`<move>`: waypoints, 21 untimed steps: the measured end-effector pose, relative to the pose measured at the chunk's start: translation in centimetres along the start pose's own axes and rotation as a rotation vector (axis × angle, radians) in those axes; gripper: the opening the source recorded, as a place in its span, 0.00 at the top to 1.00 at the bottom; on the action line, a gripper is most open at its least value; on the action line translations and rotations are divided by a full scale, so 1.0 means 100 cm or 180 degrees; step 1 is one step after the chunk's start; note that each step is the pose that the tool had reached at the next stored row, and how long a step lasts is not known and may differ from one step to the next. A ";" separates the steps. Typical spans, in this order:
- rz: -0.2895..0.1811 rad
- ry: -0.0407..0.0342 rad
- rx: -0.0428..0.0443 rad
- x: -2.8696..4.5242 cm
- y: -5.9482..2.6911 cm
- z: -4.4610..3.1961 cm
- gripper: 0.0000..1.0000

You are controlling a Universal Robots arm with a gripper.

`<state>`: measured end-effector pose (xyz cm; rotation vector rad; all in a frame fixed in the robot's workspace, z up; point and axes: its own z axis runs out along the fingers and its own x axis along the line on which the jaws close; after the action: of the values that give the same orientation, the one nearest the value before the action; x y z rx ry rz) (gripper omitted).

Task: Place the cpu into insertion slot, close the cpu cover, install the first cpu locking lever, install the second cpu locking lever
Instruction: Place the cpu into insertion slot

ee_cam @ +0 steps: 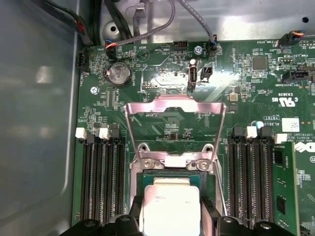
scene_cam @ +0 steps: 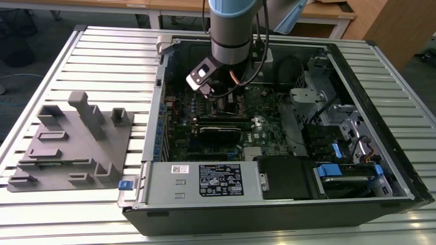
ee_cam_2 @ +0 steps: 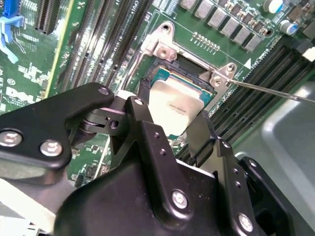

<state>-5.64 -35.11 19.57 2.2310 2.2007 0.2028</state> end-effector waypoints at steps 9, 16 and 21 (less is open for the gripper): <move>0.0026 -0.0002 -0.0002 -0.0012 -0.0001 0.0012 0.46; 0.0042 -0.0007 -0.0003 -0.0017 -0.0005 0.0047 0.46; 0.0044 -0.0005 -0.0004 -0.0016 -0.0005 0.0055 0.46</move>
<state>-5.65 -35.22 19.01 2.2455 2.1845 0.2024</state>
